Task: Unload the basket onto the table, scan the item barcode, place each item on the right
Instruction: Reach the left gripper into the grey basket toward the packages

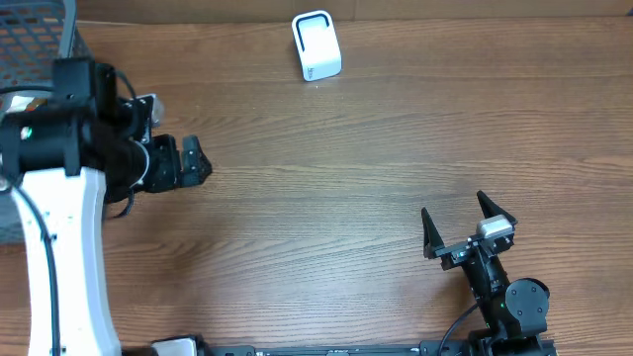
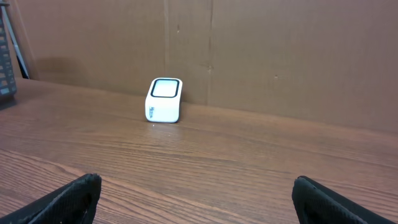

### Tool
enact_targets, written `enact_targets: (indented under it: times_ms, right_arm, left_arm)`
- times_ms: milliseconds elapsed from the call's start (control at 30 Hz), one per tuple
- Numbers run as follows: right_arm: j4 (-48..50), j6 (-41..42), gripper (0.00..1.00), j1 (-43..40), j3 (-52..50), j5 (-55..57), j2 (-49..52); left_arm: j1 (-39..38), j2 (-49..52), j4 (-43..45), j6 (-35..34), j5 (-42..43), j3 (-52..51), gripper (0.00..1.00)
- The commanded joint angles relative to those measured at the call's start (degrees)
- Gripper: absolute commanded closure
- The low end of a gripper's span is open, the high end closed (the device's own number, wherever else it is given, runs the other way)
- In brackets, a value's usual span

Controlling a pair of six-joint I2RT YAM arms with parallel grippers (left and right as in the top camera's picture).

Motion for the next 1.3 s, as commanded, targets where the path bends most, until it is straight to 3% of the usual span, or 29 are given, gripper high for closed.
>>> enact_targets:
  times_ms: [0,67,133,167,200,233,267,400,467,500,700,867,1267]
  right_arm:
    - [0.2,-0.2,0.00,-0.1,-0.6,0.5,-0.5]
    - [0.2,-0.2,0.00,-0.1,-0.6,0.5,-0.5]
    - [0.2,-0.2,0.00,-0.1,-0.6,0.5,-0.5]
    - [0.2,-0.2,0.00,-0.1,-0.6,0.5,-0.4]
    - [0.2,-0.2,0.00,-0.1,-0.6,0.5,-0.5]
    - [0.2,-0.2,0.00,-0.1,-0.6,0.5,-0.4]
    - [0.2,-0.2,0.00,-0.1,-0.6,0.5,-0.4]
    - [0.2,-0.2,0.00,-0.1,-0.6,0.5,-0.5]
    - [0.2,-0.2,0.00,-0.1,-0.6,0.5,-0.5]
    - [0.2,-0.2,0.00,-0.1,-0.6,0.5,-0.5]
    - [0.2,-0.2,0.00,-0.1,-0.6,0.5,-0.5]
    - [0.2,-0.2,0.00,-0.1,-0.6,0.5,-0.5]
    - [0.2,-0.2,0.00,-0.1,-0.6,0.5,-0.5]
  left_arm:
    - [-0.3,2.6,0.9,1.2,2.1,1.3,0.00]
    - [-0.3,3.8,1.9,1.1,2.3,1.3,0.00]
    - [-0.3,4.3,3.2,1.2,2.5,1.3,0.10]
    - [-0.3,4.4,4.5,1.2,2.2,1.3,0.27]
    - [-0.2,4.4,5.8,1.2,1.8,1.4,0.53]
    - [0.0,4.4,6.9,1.1,1.6,1.9,0.86]
    - [0.4,4.4,7.9,1.1,1.6,2.7,0.96]
    - [3.2,4.4,13.4,1.1,0.7,8.1,0.96]
    - [4.8,4.4,15.8,1.1,-0.5,11.1,0.75]
    - [6.2,4.4,18.2,1.1,-2.3,13.4,0.50]
    - [12.8,4.4,25.7,1.4,-12.8,20.5,0.16]
    - [19.8,4.9,29.6,5.1,-16.1,21.1,0.00]
    - [33.1,14.1,27.7,12.0,-8.0,21.1,0.00]
